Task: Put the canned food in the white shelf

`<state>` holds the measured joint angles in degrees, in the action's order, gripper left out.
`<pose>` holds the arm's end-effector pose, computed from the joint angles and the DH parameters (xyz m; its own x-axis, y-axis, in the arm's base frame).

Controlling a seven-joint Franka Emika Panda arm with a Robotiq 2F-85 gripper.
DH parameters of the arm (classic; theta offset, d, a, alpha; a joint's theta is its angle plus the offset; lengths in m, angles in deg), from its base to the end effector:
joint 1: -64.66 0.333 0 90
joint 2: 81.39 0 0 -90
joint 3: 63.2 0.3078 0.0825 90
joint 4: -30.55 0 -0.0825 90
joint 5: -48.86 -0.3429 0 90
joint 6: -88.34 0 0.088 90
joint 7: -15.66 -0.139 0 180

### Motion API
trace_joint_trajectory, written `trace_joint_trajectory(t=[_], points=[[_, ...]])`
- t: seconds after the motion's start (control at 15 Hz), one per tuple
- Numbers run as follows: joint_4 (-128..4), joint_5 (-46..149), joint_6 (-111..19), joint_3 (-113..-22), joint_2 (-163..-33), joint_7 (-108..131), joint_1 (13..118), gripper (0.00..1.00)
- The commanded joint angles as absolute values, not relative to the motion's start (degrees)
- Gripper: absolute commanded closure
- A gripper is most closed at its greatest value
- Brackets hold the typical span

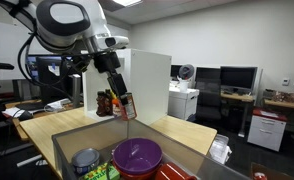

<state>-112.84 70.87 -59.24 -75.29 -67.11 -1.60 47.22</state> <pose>0.3914 -0.2221 0.3929 0.8260 -0.4501 0.3392 -0.5192 -0.8419 0.1472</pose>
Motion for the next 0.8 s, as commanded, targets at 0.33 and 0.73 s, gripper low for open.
trace_joint_trajectory(t=[0.33,0.73], points=[[-115.31,69.57,-59.79,-72.43,-63.6,5.47,49.45,0.66],[-115.35,68.88,-59.44,-70.45,-62.77,6.9,51.87,0.66]])
